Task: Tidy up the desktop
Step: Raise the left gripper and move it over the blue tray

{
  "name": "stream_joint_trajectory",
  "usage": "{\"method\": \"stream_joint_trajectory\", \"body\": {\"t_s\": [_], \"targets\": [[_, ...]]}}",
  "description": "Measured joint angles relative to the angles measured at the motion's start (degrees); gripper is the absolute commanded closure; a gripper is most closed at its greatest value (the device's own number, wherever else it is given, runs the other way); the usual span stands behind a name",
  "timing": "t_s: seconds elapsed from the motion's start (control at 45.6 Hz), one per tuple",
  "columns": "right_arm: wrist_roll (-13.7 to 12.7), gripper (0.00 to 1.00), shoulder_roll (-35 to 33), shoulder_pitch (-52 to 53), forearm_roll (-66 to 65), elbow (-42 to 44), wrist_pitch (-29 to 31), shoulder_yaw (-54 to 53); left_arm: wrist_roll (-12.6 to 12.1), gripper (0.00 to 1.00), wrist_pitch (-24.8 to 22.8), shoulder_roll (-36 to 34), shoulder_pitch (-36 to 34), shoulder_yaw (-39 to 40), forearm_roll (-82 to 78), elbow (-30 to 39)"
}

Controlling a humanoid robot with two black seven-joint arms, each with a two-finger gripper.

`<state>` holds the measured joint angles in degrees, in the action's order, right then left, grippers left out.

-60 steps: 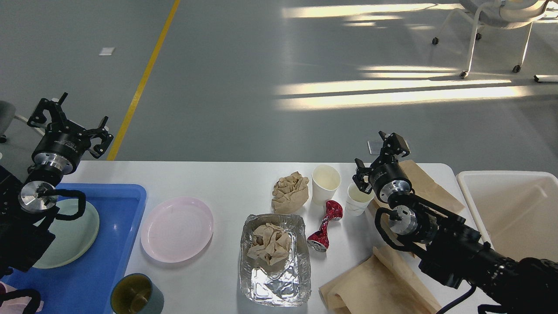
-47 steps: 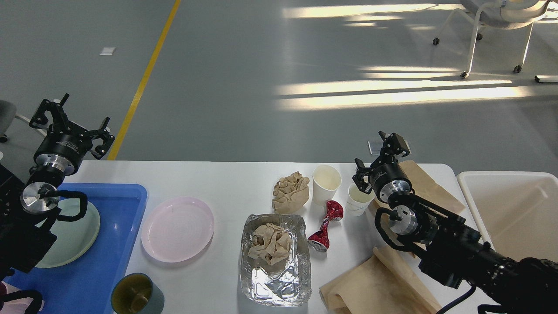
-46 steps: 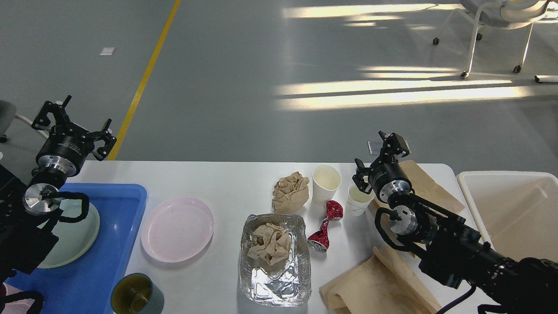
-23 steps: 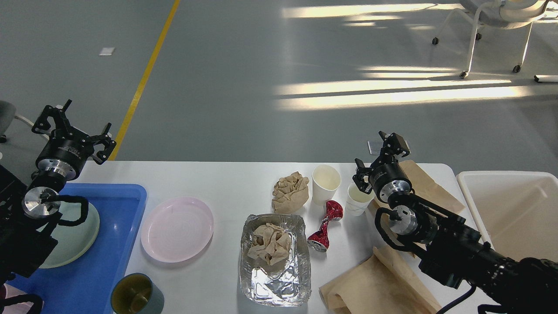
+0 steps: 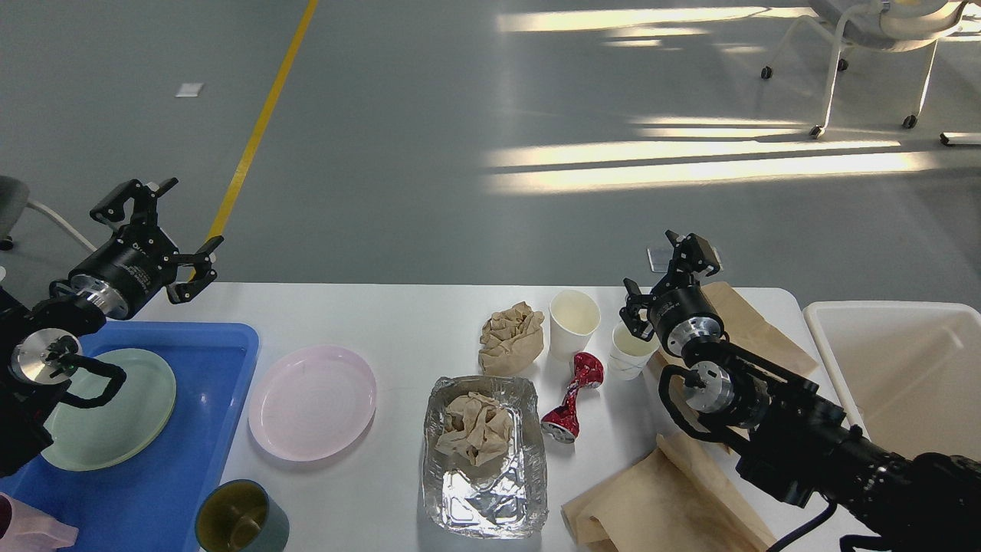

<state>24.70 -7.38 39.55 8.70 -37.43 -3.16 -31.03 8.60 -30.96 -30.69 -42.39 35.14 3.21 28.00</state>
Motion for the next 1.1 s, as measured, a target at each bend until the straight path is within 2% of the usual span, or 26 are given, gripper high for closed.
{"method": "stream_joint_trajectory", "body": {"t_s": [0.153, 0.307, 0.526, 0.701, 0.833, 0.898, 1.096], "targets": [[0.00, 0.00, 0.00, 0.00, 0.00, 0.00, 0.00, 0.00, -0.04, 0.04, -0.99, -5.73, -4.74, -15.53, -0.23, -0.09], [0.00, 0.00, 0.00, 0.00, 0.00, 0.00, 0.00, -0.01, -0.18, 0.04, -4.26, -9.65, -10.92, -32.68, -0.60, -0.13], [0.00, 0.00, 0.00, 0.00, 0.00, 0.00, 0.00, -0.01, -0.25, 0.04, -6.59, -10.15, -21.15, -55.42, -0.73, -0.13], [0.00, 0.00, 0.00, 0.00, 0.00, 0.00, 0.00, -0.01, -0.44, 0.04, -8.37, -9.14, -28.05, -67.02, -0.76, 0.07], [0.00, 0.00, 0.00, 0.00, 0.00, 0.00, 0.00, -0.01, -2.54, 0.04, -18.95, -7.94, -34.87, -75.44, -1.10, 1.94], [0.00, 0.00, 0.00, 0.00, -0.01, 0.00, 0.00, -0.01, -3.83, 0.04, -22.46, -7.52, -38.04, -79.66, -1.27, 2.61], [0.00, 0.00, 0.00, 0.00, 0.00, -0.01, 0.00, -0.01, -4.79, 0.04, -24.02, -2.43, -44.38, -90.82, -1.87, 3.06]]}}
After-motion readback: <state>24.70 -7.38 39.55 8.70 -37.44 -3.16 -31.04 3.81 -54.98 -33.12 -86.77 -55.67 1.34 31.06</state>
